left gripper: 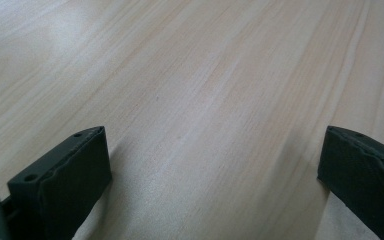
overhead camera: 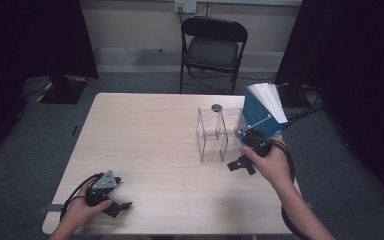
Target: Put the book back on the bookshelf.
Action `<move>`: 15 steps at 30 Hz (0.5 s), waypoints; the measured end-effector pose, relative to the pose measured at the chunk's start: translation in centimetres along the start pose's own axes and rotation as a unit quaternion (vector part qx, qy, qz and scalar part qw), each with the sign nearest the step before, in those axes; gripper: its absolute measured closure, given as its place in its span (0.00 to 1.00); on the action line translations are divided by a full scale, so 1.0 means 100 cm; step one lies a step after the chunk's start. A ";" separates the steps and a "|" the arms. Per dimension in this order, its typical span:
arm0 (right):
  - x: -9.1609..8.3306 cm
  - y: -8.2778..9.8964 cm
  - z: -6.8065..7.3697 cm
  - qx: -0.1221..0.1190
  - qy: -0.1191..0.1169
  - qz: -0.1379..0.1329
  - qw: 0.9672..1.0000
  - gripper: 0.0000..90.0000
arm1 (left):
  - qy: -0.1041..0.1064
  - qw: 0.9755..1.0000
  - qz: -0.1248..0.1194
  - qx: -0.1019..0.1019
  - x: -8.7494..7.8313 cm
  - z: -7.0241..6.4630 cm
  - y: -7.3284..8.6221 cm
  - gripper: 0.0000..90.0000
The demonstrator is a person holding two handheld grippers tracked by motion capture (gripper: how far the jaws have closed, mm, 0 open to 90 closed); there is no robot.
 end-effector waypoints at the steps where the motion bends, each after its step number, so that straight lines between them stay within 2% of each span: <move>1: 0.001 0.000 0.001 0.000 -0.001 0.000 1.000 0.21 | 0.001 1.000 -0.001 -0.001 0.000 0.000 0.000 0.00; 9: 0.010 -0.004 0.010 -0.004 -0.009 0.001 1.000 0.21 | 0.001 1.000 0.001 -0.001 0.000 0.000 0.000 0.00; 12: 0.014 -0.006 0.012 -0.014 -0.012 -0.005 1.000 0.21 | 0.001 1.000 0.001 -0.001 0.000 0.000 0.000 0.00; 14: 0.016 -0.007 0.017 -0.009 -0.016 -0.003 1.000 0.21 | 0.002 1.000 0.000 -0.001 0.000 0.000 0.000 0.00; 15: 0.017 -0.007 0.017 -0.016 -0.016 -0.002 1.000 0.21 | 0.001 1.000 0.001 -0.001 0.000 0.000 0.000 0.00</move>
Point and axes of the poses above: each handheld gripper's, and its own axes: x roughly forward along the jaws, y roughly out of its underside, z roughly to its left, the point moved 10 cm from there along x, roughly forward along the jaws, and after that the axes turned 10 degrees about -z, right-handed, at the moved point
